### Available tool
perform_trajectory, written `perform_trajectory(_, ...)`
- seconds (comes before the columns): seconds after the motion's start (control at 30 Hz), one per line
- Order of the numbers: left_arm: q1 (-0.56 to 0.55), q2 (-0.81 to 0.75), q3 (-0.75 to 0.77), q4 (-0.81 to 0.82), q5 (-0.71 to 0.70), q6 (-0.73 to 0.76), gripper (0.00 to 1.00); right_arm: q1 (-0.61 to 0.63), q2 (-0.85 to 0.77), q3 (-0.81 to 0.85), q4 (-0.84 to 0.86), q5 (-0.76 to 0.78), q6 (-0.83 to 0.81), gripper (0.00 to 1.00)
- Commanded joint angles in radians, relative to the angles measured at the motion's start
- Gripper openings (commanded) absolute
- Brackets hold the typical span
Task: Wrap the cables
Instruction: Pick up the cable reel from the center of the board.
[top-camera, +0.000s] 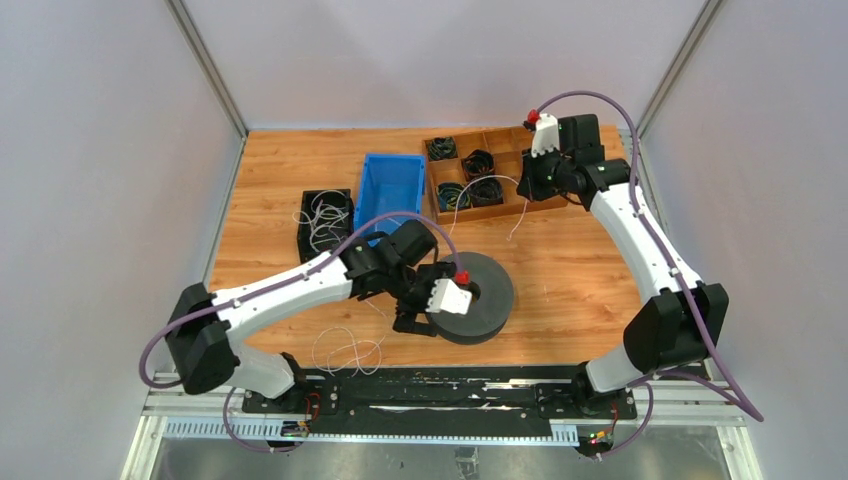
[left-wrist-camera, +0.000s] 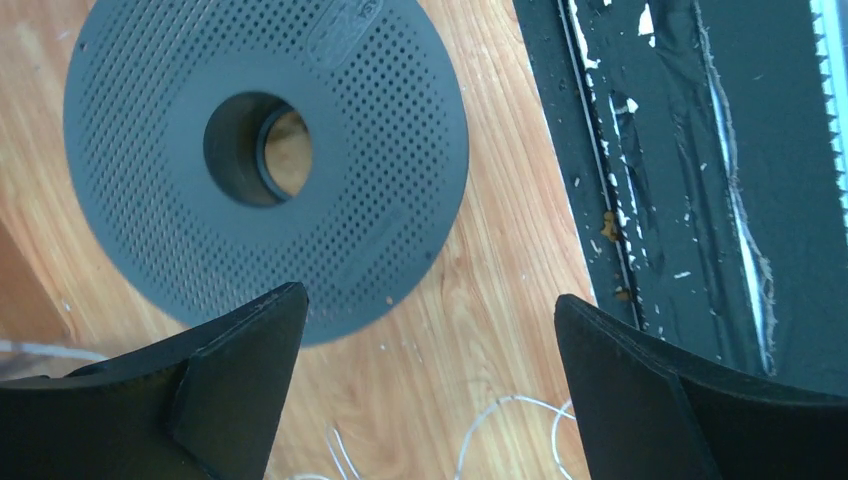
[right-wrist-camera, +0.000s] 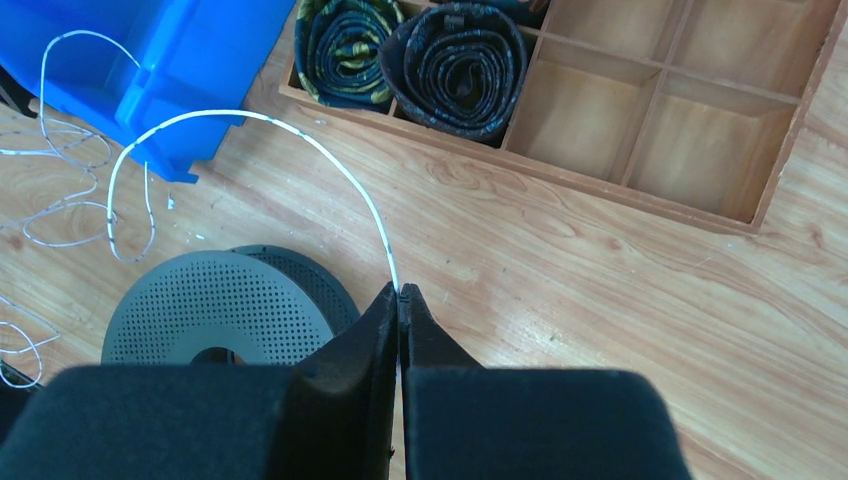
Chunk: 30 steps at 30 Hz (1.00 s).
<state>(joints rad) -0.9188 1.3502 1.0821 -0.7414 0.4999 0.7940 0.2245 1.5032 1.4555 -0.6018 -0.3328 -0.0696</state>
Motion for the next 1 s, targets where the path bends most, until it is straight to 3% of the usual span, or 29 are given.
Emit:
perform_trajectory(0.0,-0.080,0.067,0.029,0.123,-0.090,0.017,0.98,-0.011,-0.033,-0.033,-0.003,-0.012,-0.013,0.01)
perform_trajectory(0.23,-0.175,0.172,0.027,0.249,-0.229,0.027,0.98,-0.014,-0.060,-0.081,0.026,-0.017,-0.016,0.01)
perform_trajectory(0.57,-0.234,0.281,0.043,0.297,-0.325,0.038,0.98,-0.016,-0.073,-0.096,0.036,-0.038,-0.010,0.01)
perform_trajectory(0.83,-0.244,0.342,0.069,0.246,-0.380,0.035,0.99,-0.017,-0.078,-0.113,0.047,-0.052,-0.008,0.01)
perform_trajectory(0.97,-0.245,0.345,0.055,0.252,-0.391,0.024,0.93,-0.017,-0.081,-0.110,0.048,-0.057,-0.007,0.01)
